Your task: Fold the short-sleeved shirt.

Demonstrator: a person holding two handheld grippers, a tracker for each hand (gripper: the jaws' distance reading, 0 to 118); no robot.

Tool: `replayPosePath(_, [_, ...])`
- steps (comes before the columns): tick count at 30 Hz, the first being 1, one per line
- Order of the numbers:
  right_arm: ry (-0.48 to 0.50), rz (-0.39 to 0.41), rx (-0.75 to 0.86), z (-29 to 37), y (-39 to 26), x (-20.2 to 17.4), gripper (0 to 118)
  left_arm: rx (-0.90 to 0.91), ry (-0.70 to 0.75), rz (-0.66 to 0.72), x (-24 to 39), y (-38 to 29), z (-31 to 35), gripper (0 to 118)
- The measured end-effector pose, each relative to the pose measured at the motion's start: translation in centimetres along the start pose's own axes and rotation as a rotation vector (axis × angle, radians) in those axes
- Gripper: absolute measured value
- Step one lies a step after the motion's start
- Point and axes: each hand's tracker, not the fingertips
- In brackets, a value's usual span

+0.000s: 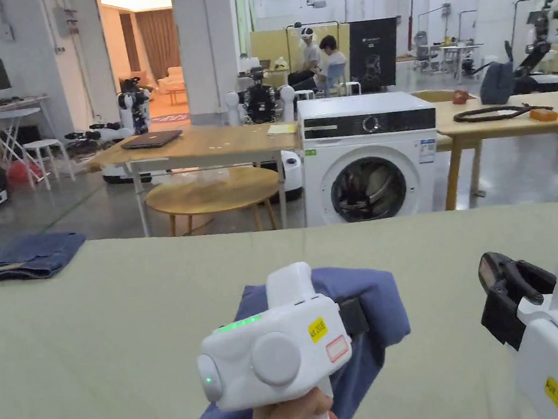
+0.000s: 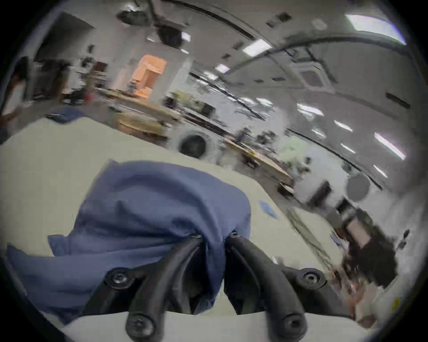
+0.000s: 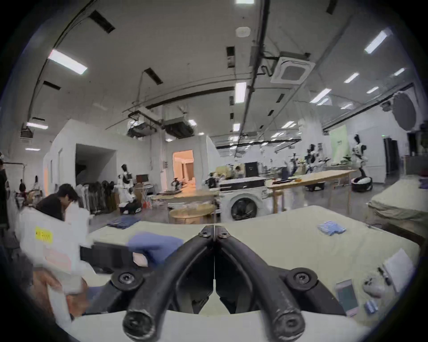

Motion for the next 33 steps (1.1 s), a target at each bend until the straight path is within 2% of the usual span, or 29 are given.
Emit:
replayPosePath(2, [-0.069,0.018,0.009,1.2,0.4,2.8,0,-0.1,-0.04,-0.071,3.7,-3.2,-4.4,6])
replayPosePath(6, [-0.158,0.055,-0.011,3.5,0.4,7.0,0,-0.314,-0.119,-0.085,7.9,-11.0,-10.9,6])
replayPosePath(11, [-0.213,0.058,-0.042,5.2,-0.7,9.8,0,-0.47,-0.05,-0.122,8.1,-18.3,-14.4,7])
replayPosePath(12, [-0.218,0.053,-0.049,5.3,-0.9,10.0,0,-0.482,-0.042,-0.11,7.7,-18.8,-14.5,16])
replayPosePath(13, [-0.217,0.046,-0.055,5.3,-1.1,10.1,0,-0.482,-0.04,-0.1,7.3,-19.0,-14.2,47])
replayPosePath(14, [-0.214,0.038,-0.059,5.3,-1.4,10.1,0,-0.472,-0.031,-0.093,7.1,-18.7,-13.6,85])
replayPosePath(15, [-0.209,0.032,-0.063,5.2,-1.6,9.9,0,-0.458,-0.026,-0.085,6.8,-18.3,-13.0,109])
replayPosePath(16, [-0.202,0.028,-0.065,5.2,-1.7,9.7,0,-0.44,-0.027,-0.081,6.4,-17.2,-12.0,113])
replayPosePath(18, [-0.175,0.032,-0.058,5.1,-1.9,9.1,0,-0.317,-0.041,-0.067,5.8,-14.3,-9.0,113])
replayPosePath(20, [-0.148,0.049,-0.044,5.1,-1.8,8.1,0,-0.213,-0.036,-0.111,4.8,-10.5,-5.0,113])
replayPosePath(25, [-0.072,0.067,0.022,6.0,-1.4,5.9,0,0.189,0.168,-0.211,1.4,-3.6,8.1,113])
replayPosePath(27, [-0.056,0.073,0.037,6.3,-1.2,5.1,0,0.349,0.262,-0.197,-0.3,-2.5,13.1,111])
replayPosePath(28, [-0.047,0.079,0.046,6.6,-1.2,4.8,0,0.425,0.316,-0.187,-1.1,-2.1,15.6,99])
replayPosePath(29, [-0.039,0.082,0.052,6.7,-1.1,4.5,0,0.47,0.382,-0.185,-1.8,-1.8,17.7,82])
replayPosePath(30, [-0.03,0.083,0.054,6.9,-1.1,4.3,0,0.499,0.439,-0.198,-2.3,-1.6,19.3,55])
replayPosePath(31, [-0.024,0.087,0.057,7.0,-1.1,4.0,0,0.509,0.498,-0.215,-2.9,-1.6,20.9,14])
replayPosePath(32, [-0.02,0.091,0.061,7.2,-1.2,3.7,0,0.505,0.526,-0.223,-3.4,-1.7,21.9,0])
replayPosePath(33, [-0.013,0.094,0.061,7.3,-1.3,3.6,0,0.502,0.517,-0.228,-3.9,-2.0,23.1,0])
